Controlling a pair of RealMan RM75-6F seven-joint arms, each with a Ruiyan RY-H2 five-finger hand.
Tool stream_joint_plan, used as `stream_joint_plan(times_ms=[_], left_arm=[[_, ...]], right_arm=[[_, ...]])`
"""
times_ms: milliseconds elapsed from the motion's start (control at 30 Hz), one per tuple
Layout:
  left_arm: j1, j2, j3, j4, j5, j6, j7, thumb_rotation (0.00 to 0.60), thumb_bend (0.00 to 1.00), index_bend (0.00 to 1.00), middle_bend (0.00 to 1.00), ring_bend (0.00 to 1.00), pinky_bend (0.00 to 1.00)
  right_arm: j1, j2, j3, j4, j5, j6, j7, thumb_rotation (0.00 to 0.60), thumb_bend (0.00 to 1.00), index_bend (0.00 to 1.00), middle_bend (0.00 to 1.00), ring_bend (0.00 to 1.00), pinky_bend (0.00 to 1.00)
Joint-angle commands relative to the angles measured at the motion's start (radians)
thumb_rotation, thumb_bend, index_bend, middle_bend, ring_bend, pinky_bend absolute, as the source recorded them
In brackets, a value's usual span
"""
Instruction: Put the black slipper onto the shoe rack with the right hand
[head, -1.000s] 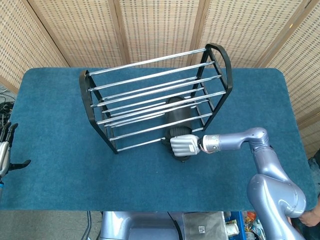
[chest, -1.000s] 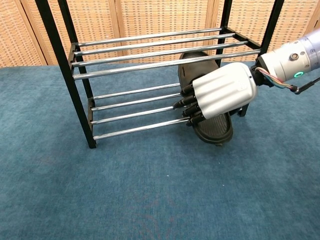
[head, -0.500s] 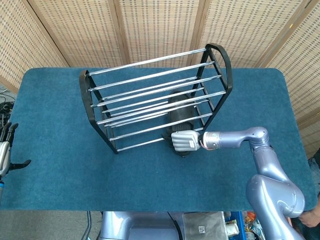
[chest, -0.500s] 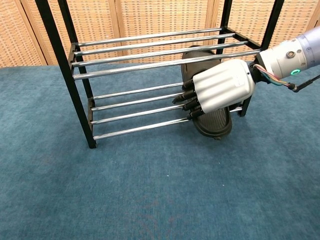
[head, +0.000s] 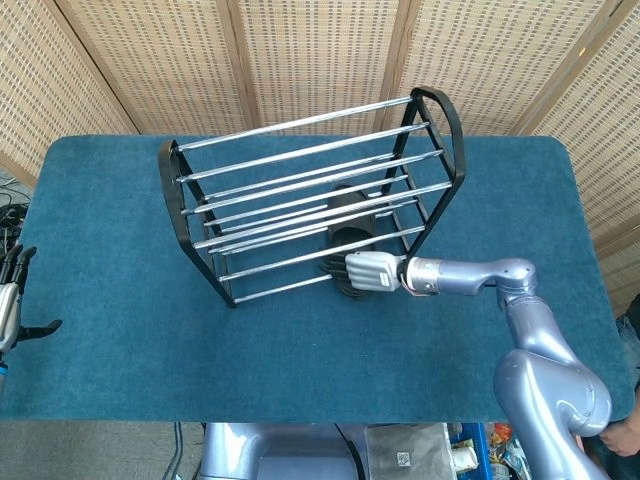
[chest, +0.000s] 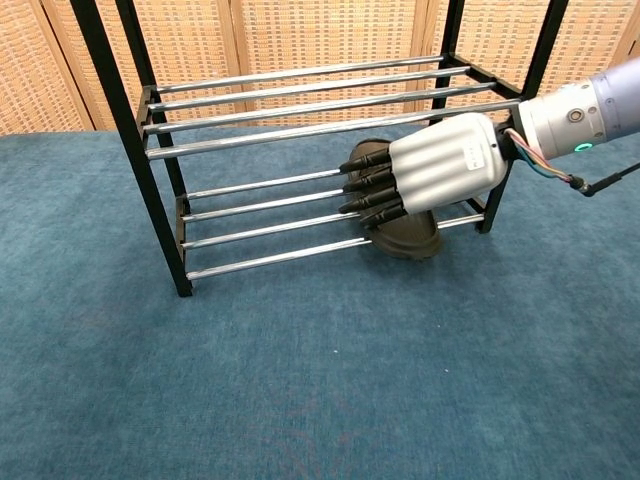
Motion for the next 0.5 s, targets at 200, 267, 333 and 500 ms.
stream_joint_plan(times_ms=[200,267,333,500], left_arm=[[0.0,0.001,0.003,-0.001,0.005,0.0,-0.001,0.6,0.12,0.0,0.0,0.0,0.0],[0.0,0.001,0.004,-0.002,0.006,0.0,-0.001,0.6,0.12,0.0,0.0,0.0,0.0],[0.0,0.001,0.005,-0.003,0.007,0.0,-0.001,0.6,0.12,0.0,0.0,0.0,0.0],[0.002,0.005,0.009,-0.009,0.017,0.003,-0.007,0.6,0.12,0.0,0.0,0.0,0.0]], right_arm=[[-0.013,0.033,-0.004,-0.056,0.014,0.006,-0.045,0.6,0.27,0.09,0.0,0.0,0.0],[-0.022,0.045,-0.004,-0.074,0.016,0.023,-0.055,0.6,0.27,0.09,0.0,0.0,0.0],[-0.03,0.057,-0.003,-0.092,0.02,0.038,-0.067,0.6,0.27,0.09,0.0,0.0,0.0],[-0.064,0.104,0.016,-0.175,0.043,0.094,-0.113,0.6,0.27,0.09,0.0,0.0,0.0]])
